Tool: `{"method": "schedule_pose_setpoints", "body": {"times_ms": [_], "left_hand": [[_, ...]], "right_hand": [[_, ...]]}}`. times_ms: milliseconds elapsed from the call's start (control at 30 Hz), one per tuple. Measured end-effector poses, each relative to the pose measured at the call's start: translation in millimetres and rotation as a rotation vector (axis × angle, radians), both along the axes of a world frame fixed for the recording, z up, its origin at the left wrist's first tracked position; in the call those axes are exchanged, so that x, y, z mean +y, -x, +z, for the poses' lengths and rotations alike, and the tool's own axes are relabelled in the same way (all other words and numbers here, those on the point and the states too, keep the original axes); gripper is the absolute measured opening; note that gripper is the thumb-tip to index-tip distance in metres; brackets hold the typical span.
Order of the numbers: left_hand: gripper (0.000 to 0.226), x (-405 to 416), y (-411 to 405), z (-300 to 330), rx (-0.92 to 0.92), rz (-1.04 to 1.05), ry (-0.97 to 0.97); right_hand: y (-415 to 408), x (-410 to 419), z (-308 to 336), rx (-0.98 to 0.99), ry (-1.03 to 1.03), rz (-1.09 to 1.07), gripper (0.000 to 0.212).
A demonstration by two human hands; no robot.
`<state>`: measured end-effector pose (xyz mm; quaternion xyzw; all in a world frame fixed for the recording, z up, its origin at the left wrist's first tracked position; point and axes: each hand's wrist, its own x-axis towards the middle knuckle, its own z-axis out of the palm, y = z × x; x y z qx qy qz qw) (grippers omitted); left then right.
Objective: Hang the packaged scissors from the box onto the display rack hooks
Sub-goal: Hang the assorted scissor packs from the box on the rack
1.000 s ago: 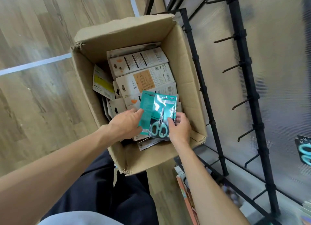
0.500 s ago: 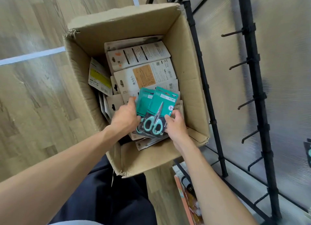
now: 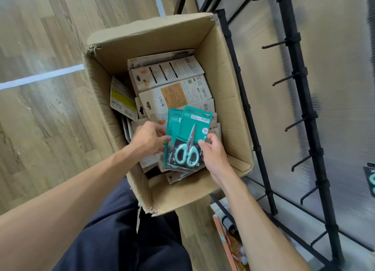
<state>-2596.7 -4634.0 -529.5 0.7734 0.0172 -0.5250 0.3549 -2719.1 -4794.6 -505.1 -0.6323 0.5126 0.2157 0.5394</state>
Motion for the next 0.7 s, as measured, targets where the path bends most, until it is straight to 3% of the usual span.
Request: {"method": "schedule_pose_setpoints", "body": {"times_ms": [300, 467, 533, 633, 700], "left_hand": [[0.016, 7.5, 11.7, 4.7, -0.209, -0.014, -0.088], [0.016, 8.7, 8.6, 26.9, 0.079, -0.008, 0.160], [0.011, 12.5, 7.9, 40.8, 0.104, 0.028, 0.179], [0.006, 21.7, 5.2, 74.3, -0.007, 0.075, 0.155], [0.012, 31.9, -4.7, 109.3, -0.199, 0.012, 0.109]], "right_hand": [[15.1, 4.8, 15.2, 0.004, 0.084, 0.017, 0.012], [16.6, 13.4, 30.4, -0.020, 0.060, 0.015, 0.017], [13.4, 16.3, 43.7, -0.020, 0.063, 0.029, 0.014], [7.4, 18.7, 74.1, -0.023, 0.118, 0.045, 0.004], [1.4, 20.4, 105.9, -0.063, 0.183, 0.005, 0.003]]}}
